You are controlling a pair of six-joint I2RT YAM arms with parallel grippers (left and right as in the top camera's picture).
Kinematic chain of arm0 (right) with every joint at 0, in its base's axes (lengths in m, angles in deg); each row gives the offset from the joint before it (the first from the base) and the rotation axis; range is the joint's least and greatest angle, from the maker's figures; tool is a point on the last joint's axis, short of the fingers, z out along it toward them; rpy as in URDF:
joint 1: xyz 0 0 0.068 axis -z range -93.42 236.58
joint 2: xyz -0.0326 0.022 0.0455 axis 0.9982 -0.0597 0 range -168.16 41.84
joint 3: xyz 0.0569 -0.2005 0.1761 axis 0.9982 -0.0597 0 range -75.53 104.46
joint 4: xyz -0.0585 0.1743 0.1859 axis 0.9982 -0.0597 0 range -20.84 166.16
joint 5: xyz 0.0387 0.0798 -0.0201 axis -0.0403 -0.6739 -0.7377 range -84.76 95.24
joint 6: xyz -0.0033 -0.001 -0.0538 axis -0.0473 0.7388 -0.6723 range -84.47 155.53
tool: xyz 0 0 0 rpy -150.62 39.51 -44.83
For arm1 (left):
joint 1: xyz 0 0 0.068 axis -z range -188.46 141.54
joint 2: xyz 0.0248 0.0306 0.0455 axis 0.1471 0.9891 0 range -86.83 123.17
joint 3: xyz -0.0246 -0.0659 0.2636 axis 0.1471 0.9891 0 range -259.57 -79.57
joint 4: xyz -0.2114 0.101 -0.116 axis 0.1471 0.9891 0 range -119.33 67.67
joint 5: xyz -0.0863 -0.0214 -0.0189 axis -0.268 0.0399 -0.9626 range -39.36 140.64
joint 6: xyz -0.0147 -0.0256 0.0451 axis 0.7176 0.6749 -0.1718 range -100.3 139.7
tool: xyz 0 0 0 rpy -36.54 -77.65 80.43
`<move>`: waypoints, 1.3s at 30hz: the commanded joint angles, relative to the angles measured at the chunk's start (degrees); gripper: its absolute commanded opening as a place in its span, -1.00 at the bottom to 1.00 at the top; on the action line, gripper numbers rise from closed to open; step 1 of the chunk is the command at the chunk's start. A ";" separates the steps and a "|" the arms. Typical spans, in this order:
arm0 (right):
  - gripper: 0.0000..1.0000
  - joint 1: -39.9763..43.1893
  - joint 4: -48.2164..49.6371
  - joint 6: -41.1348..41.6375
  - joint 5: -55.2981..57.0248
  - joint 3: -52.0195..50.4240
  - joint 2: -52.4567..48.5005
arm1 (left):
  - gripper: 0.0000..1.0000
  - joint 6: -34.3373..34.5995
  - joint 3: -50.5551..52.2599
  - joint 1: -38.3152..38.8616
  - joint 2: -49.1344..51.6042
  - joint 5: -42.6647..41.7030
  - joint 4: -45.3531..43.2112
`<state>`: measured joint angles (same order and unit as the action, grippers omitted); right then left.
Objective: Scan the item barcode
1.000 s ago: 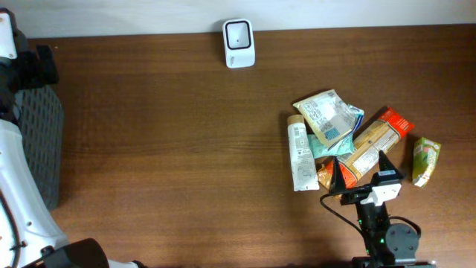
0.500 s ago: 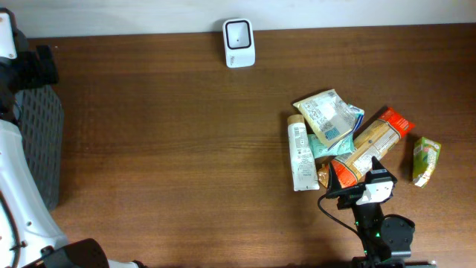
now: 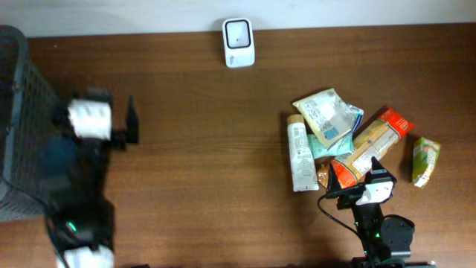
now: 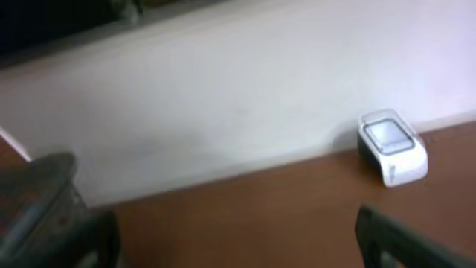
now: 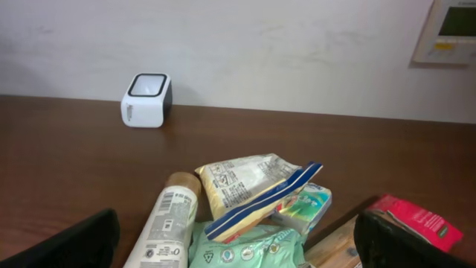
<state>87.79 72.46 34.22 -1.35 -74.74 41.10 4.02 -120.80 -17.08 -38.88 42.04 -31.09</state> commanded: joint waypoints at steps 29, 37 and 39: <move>0.98 0.37 -0.17 0.22 -0.48 -0.48 0.52 | 0.98 -4.57 40.72 6.64 -47.54 2.01 5.84; 0.97 0.37 -0.17 0.22 -0.48 -0.48 0.52 | 0.99 -4.57 40.72 6.64 -47.54 2.03 5.84; 0.97 0.37 -0.17 0.22 -0.48 -0.48 0.52 | 0.99 -4.57 40.72 6.64 -47.54 2.03 5.84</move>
<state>87.79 72.30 34.20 -1.55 -74.76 41.21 -0.29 -80.23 -10.77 -86.05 43.63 -25.62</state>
